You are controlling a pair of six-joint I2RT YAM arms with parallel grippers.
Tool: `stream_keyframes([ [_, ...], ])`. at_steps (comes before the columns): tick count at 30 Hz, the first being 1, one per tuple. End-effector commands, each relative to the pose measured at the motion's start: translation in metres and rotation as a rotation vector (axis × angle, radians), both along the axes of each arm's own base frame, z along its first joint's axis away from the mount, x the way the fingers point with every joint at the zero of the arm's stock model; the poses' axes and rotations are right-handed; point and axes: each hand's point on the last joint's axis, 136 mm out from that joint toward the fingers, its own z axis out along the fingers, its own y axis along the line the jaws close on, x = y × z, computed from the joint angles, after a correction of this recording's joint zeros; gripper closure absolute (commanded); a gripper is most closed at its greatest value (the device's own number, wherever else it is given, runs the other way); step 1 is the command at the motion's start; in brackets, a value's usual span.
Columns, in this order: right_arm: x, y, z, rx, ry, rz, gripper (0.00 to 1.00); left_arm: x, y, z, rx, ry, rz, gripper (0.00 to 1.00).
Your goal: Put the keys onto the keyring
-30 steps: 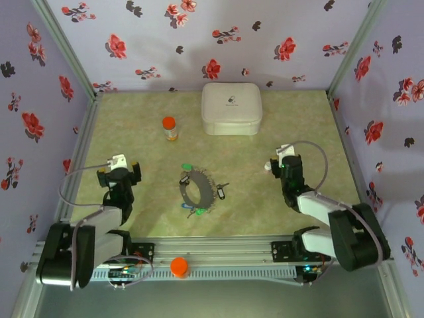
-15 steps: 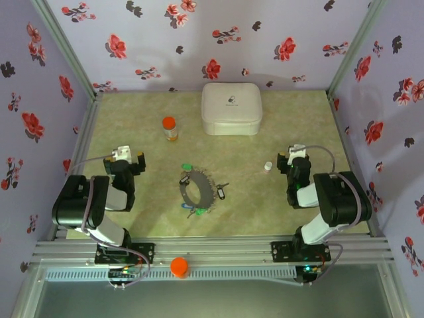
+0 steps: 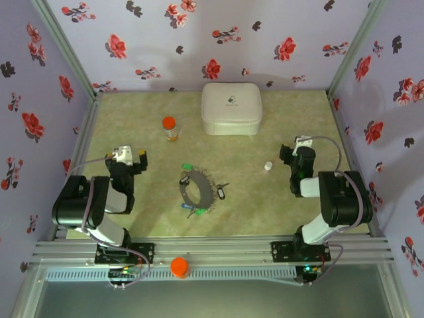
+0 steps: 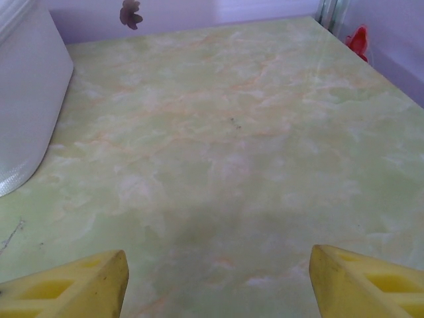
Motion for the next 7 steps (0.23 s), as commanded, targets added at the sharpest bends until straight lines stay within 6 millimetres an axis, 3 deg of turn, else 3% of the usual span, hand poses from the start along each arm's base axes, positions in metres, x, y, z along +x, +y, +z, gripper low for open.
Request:
stream_keyframes([
  [1,0.004,0.000,0.007,0.026,-0.019,-0.003,0.26,0.007,-0.002,0.005,0.025,-0.008,-0.021,0.00],
  [3,0.004,0.000,0.007,0.026,-0.018,-0.003,0.25,0.016,-0.002,0.000,0.029,0.048,-0.014,0.00],
  [4,0.004,0.000,0.007,0.026,-0.018,-0.003,0.09,0.019,-0.002,-0.001,0.032,0.068,-0.016,0.00],
  [5,0.004,0.000,0.007,0.026,-0.019,-0.003,0.01,0.018,-0.002,-0.006,0.030,0.089,-0.017,0.00],
  [7,0.004,-0.001,0.008,0.024,-0.022,-0.004,0.01,0.018,-0.002,-0.002,0.029,0.073,-0.016,0.00],
])
